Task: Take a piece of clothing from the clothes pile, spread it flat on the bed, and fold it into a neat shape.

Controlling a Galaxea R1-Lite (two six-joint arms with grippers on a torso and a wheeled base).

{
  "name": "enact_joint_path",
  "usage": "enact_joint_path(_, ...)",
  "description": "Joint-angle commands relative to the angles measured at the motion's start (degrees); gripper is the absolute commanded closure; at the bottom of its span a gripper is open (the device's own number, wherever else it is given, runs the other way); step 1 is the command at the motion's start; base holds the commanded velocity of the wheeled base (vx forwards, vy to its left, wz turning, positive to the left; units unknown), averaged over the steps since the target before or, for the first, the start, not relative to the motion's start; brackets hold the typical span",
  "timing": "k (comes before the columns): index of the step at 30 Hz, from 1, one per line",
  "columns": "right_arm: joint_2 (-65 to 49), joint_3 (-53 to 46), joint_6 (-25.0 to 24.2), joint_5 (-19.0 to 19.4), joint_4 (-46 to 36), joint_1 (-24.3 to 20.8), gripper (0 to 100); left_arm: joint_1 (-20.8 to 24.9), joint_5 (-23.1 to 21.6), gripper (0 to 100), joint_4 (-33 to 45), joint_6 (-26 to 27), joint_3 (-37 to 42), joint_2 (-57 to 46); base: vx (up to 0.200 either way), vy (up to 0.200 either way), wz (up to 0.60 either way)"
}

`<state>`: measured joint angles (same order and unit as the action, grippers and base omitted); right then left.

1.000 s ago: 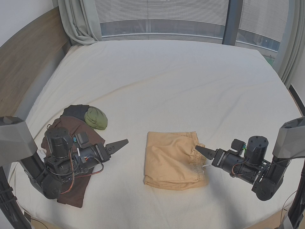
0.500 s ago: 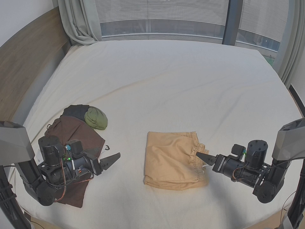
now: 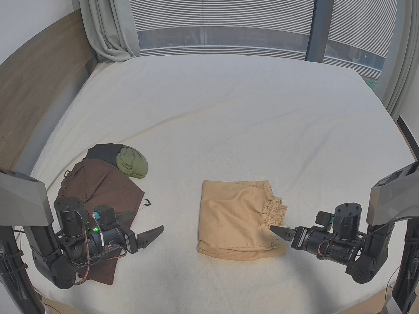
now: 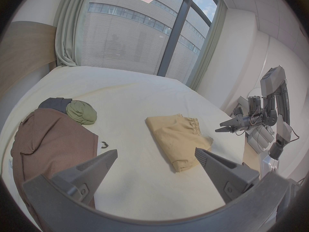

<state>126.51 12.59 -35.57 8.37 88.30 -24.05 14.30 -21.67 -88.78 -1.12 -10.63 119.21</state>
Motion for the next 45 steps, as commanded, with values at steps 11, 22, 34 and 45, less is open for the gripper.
enact_joint_path(11,7.34,0.15,0.42,0.06,0.12,0.32,0,0.64,-0.12,0,0.01,0.51,1.14,0.67,0.0,0.0,0.0)
enact_joint_path(22,12.62,3.58,-0.02,0.06,0.21,1.46,0,0.99,-0.03,0,0.01,0.51,1.31,0.76,0.0,0.0,0.0)
enact_joint_path(34,16.31,8.06,-3.63,0.15,0.21,1.02,0,1.26,-0.03,0,0.01,0.51,1.4,0.67,0.0,0.0,0.0)
enact_joint_path(45,17.54,12.54,-12.68,0.15,0.21,-1.08,0,1.34,-0.03,0,0.01,0.51,1.23,0.58,0.0,0.0,0.0)
